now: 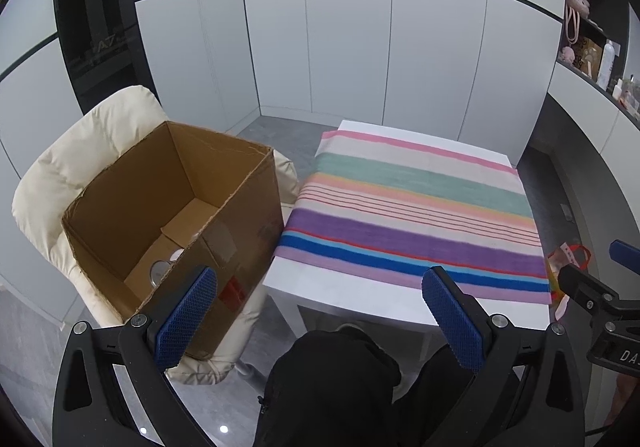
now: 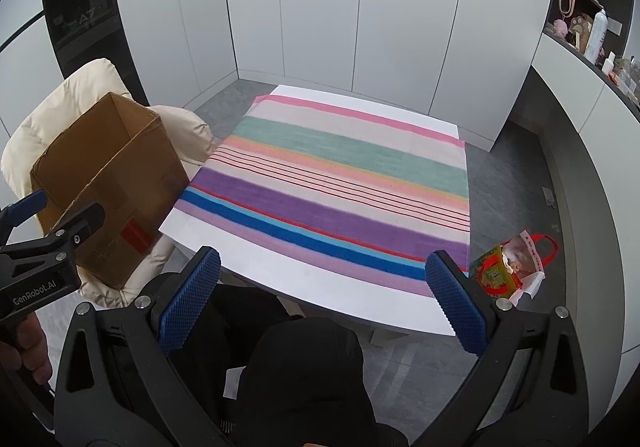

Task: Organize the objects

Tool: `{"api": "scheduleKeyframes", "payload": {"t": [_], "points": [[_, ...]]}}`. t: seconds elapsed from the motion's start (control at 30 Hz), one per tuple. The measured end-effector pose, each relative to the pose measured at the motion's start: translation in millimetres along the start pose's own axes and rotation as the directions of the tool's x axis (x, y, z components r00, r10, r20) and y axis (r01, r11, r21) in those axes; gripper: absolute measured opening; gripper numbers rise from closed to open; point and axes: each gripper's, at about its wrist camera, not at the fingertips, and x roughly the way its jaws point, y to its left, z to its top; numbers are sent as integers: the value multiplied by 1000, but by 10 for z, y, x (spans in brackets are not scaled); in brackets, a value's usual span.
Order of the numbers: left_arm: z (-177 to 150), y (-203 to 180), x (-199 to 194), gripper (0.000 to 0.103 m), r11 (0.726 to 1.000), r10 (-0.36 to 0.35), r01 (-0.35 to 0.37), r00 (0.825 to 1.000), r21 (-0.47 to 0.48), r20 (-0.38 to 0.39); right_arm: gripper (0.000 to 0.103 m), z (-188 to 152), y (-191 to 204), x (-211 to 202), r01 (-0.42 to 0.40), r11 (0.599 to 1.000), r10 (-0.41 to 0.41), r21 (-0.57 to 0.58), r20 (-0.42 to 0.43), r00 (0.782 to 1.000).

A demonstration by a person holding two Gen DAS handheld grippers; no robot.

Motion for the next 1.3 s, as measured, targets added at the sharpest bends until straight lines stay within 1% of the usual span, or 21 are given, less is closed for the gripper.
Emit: {"api": "scheduleKeyframes", "payload": {"t": [0.17,0.33,1.3], "points": [[7,-12,-4,103,1000,-11,11,1000,-3,1,103,-6,-4,-6,-1,1000,1,4,-2,1000],[11,-21,-11,103,1000,-9,9,1000,-3,9,103,2,-12,-6,-3,1000,3,2,-3,1000],[0,-56,6,103,1000,-13,13,1000,2,0,103,16,-63,-8,-3,1000,3,10,-10,1000]]}}
